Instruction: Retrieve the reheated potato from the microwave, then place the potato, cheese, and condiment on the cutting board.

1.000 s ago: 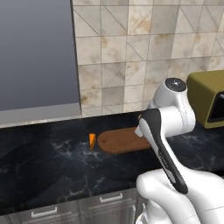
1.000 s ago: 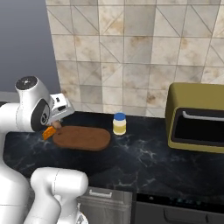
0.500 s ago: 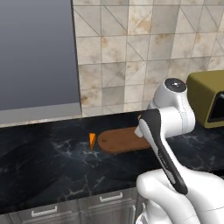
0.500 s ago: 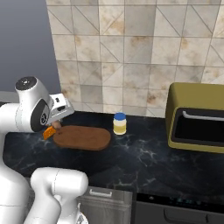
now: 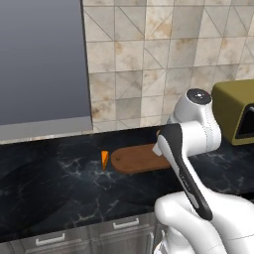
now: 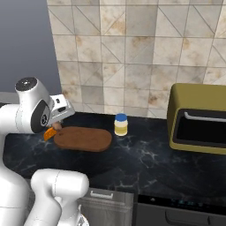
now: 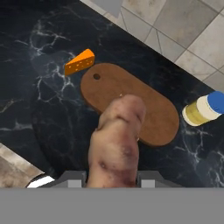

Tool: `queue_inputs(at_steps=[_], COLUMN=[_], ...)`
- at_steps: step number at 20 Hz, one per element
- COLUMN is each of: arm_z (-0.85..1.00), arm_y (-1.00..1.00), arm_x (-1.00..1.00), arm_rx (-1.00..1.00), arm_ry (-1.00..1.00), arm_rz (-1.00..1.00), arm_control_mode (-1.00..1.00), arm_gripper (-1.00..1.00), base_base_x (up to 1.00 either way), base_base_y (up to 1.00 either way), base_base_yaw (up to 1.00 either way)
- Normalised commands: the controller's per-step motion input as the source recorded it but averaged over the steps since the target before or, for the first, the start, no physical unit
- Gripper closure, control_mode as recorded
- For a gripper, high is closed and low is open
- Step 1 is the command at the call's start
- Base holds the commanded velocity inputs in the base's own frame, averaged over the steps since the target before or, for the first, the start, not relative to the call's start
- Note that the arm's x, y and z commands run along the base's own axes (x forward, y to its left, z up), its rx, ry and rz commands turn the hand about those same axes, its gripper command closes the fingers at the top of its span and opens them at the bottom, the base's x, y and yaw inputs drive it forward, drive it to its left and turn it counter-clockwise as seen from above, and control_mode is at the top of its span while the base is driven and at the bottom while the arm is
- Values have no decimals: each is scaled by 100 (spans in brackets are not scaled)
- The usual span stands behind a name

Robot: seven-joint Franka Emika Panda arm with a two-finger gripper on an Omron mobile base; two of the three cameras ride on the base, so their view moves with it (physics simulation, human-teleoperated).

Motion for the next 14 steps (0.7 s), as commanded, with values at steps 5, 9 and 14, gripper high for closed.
queue_inputs(at_steps=[5, 9, 14], arm_z=[0, -1, -9], arm_y=[0, 0, 6], arm_x=[0, 3, 38], arm_rx=[0, 0, 0], arm_ry=[0, 0, 1], arm_rz=[0, 0, -3], arm_control_mode=[-100, -100, -100], arm_gripper=[100, 100, 100], base_base_x=[0, 0, 0], base_base_y=[0, 0, 0], base_base_yaw=[0, 0, 0])
